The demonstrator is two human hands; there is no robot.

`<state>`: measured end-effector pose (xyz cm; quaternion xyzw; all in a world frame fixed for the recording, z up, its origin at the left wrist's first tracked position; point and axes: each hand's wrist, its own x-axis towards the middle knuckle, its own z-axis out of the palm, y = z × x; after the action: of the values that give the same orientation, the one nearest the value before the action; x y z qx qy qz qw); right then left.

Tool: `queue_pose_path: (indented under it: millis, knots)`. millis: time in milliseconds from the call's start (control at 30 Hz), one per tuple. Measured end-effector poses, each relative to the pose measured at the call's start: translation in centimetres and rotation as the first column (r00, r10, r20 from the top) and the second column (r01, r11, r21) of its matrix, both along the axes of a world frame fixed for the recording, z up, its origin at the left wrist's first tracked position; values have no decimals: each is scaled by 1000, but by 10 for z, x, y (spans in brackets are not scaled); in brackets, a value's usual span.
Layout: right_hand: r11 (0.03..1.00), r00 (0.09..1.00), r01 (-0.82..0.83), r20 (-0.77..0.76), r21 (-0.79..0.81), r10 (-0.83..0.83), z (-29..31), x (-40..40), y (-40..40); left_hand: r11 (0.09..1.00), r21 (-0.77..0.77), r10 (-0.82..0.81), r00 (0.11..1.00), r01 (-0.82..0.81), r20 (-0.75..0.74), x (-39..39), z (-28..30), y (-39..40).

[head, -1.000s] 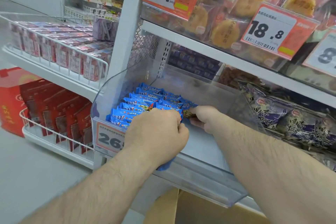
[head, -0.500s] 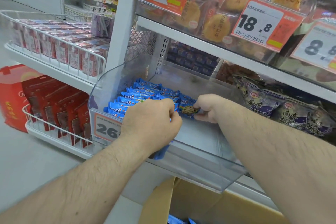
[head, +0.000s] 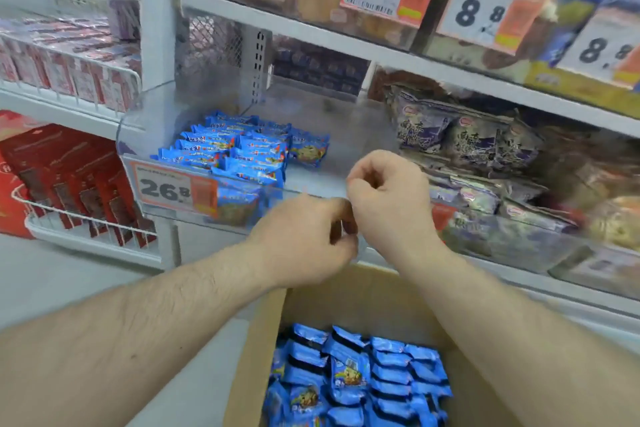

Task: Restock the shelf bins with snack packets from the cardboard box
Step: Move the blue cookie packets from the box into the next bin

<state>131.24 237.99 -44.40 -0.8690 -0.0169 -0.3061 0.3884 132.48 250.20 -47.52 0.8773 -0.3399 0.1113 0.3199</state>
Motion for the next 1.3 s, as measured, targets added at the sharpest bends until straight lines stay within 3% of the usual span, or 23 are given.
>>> queue_pose_path:
  millis: [167, 267, 333, 433, 567, 633, 767, 967, 1000, 1067, 1133, 1167, 1233, 1300]
  knots:
    - [999, 998, 32, 51, -45, -30, -86, -55, -32, 941, 267, -190, 977, 208, -94, -11, -44, -17]
    - [996, 978, 92, -188, -16, -94, -153, -76, -58, 873, 408, -213, 961, 268, -175, -14, -65, -26]
    - [992, 876, 92, -467, -82, -119, -198, -82, -75, 829, 459, -230, 942, 320, -243, -16, -75, -33]
    - [957, 636, -164, -768, -239, -82, -255, -92, -87, 733, 535, -251, 898, 421, -362, -14, -86, -41]
    - [831, 410, -497, -912, -251, -30, -315, -95, -69, 659, 580, -175, 847, 479, -501, 0, -92, -39]
    - [741, 358, -624, -934, -248, -11, -343, -93, -51, 644, 597, -126, 836, 479, -535, 6, -98, -34]
    - [504, 383, -776, -918, -379, -101, -385, -99, -18, 687, 570, -71, 822, 452, -566, 14, -106, -27]
    - [399, 498, -795, -867, -456, 2, -396, -121, -16, 710, 526, -77, 793, 469, -604, 10, -112, -29]
    - [453, 508, -772, -861, -446, 18, -392, -122, -20, 703, 532, -79, 795, 472, -602, 9, -113, -30]
    - [685, 550, -626, -834, -373, 49, -374, -121, -31, 710, 532, -63, 794, 461, -604, 8, -114, -32]
    - [898, 651, -360, -757, -253, 48, -346, -115, -43, 727, 536, -25, 795, 430, -606, 9, -114, -33]
    - [959, 707, -214, -707, -186, 20, -328, -111, -49, 724, 553, -5, 806, 412, -592, 10, -114, -34]
    - [999, 793, 21, -607, -42, -43, -290, -101, -54, 720, 582, 47, 810, 378, -584, 11, -111, -34]
    - [991, 859, 106, -509, 77, -52, -255, -91, -51, 772, 519, 90, 746, 366, -660, 8, -108, -35]
